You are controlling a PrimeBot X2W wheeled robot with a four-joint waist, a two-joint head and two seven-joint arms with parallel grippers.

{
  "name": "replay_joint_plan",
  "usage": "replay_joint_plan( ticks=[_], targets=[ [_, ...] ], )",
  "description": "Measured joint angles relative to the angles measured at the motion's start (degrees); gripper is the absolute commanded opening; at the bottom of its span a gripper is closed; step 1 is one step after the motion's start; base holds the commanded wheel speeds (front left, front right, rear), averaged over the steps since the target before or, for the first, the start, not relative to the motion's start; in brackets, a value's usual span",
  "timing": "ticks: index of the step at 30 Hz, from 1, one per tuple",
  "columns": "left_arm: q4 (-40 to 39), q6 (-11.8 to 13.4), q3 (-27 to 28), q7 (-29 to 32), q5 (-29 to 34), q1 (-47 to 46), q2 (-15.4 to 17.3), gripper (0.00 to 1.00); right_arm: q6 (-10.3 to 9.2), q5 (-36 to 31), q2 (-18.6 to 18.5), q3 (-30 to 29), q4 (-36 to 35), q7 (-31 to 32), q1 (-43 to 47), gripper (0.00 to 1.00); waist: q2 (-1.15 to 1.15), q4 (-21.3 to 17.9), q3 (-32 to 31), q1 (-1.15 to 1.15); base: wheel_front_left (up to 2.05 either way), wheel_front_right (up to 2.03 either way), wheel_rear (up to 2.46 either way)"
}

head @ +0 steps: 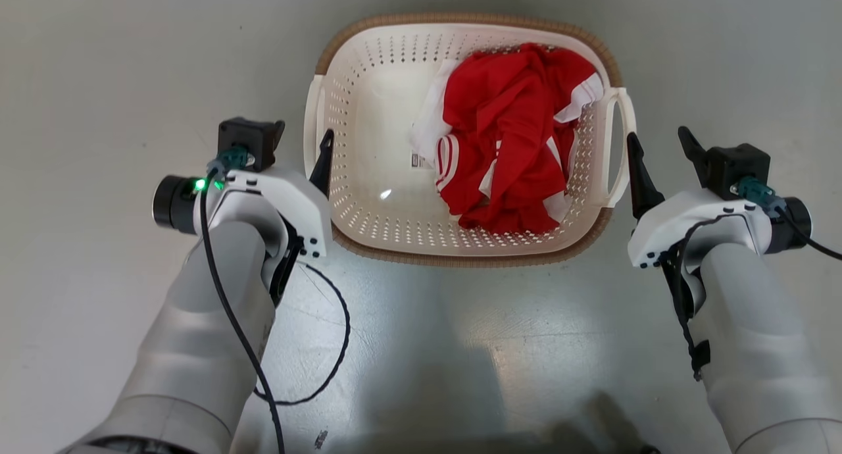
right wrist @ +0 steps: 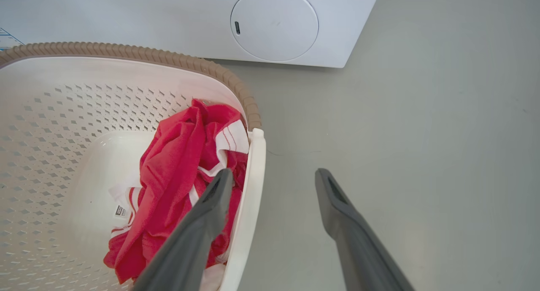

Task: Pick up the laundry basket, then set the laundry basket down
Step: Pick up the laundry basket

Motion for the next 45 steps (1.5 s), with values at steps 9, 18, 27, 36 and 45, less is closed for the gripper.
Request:
replay_joint_plan(
  ticks=[9,18,27,36,45],
  targets=[
    [2.5,-0.5,-3.6,0.0,-2.3,-3.8,-0.1,1.0,0.0,0.2,0.0,0.8,2.7,0.0,-2.8,1.0,0.0,0.4,2.6,0.0,0.0,0.0,0.0],
    [3.9,-0.3,-8.8,2.4,-6.5,-6.0,-0.1,1.0,0.0,0.6,-0.1,2.4,7.1,0.0,-5.5,1.0,0.0,0.5,4.8,0.0,0.0,0.0,0.0],
    [5.4,1.1,-12.8,4.4,-9.2,-8.5,-0.1,1.0,0.0,0.8,-0.2,4.3,11.2,0.0,-9.1,1.0,0.0,0.1,6.7,0.0,0.0,0.0,0.0],
    [6.4,2.2,-16.4,6.4,-11.0,-9.6,-0.1,1.0,0.0,1.7,-0.3,4.5,15.5,0.0,-11.4,1.0,0.0,0.0,6.7,0.0,0.0,0.0,0.0],
    [6.5,2.6,-19.2,7.2,-13.3,-9.8,0.0,1.0,0.0,1.6,-0.4,4.6,17.1,0.0,-12.8,1.0,0.0,0.3,6.5,0.0,0.0,0.0,0.0]
  ],
)
